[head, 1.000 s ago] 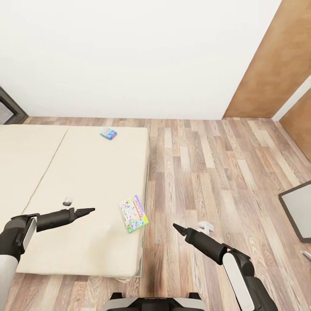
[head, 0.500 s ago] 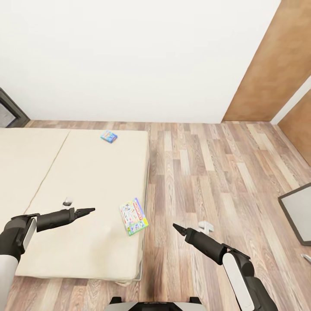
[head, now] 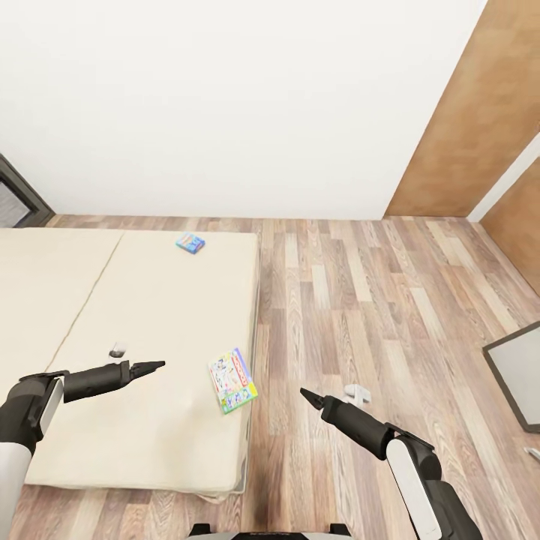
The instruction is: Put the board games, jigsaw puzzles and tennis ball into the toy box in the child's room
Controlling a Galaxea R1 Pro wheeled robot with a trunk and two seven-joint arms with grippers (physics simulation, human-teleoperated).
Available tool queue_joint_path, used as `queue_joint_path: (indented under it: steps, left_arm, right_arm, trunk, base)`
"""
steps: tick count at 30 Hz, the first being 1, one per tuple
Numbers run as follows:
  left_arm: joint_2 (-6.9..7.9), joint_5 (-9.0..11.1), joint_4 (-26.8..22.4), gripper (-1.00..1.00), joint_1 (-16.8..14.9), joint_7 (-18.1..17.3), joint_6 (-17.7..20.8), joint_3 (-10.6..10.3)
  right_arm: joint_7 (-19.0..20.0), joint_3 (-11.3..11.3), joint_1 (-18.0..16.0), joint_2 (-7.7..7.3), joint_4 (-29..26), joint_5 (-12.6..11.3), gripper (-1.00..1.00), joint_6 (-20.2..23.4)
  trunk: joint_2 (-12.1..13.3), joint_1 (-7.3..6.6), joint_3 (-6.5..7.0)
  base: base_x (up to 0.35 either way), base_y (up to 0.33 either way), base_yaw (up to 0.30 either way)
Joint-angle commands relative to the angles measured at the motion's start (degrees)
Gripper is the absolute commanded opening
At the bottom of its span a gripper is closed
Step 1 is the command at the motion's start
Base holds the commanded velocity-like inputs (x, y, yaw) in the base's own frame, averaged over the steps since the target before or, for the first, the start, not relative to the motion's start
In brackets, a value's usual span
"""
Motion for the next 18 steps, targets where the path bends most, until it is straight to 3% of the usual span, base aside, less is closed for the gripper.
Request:
queue_joint_path:
  steps: [1,18]
  left_arm:
    - [-0.02,-0.3,0.0,1.00,0.0,-0.4,0.6,0.2]
    - [-0.22,-0.3,0.0,1.00,0.0,-0.4,0.6,0.2]
  right_arm:
    - [0.2,-0.2,0.0,0.07,0.0,-0.1,1.00,0.4]
    - [0.2,-0.2,0.0,0.07,0.0,-0.1,1.00,0.4]
  trunk:
    - [-0.1,0.03,0.02]
    - [-0.1,0.03,1.61]
  base:
    - [0.000,0.000,0.000]
    - [0.000,0.000,0.000]
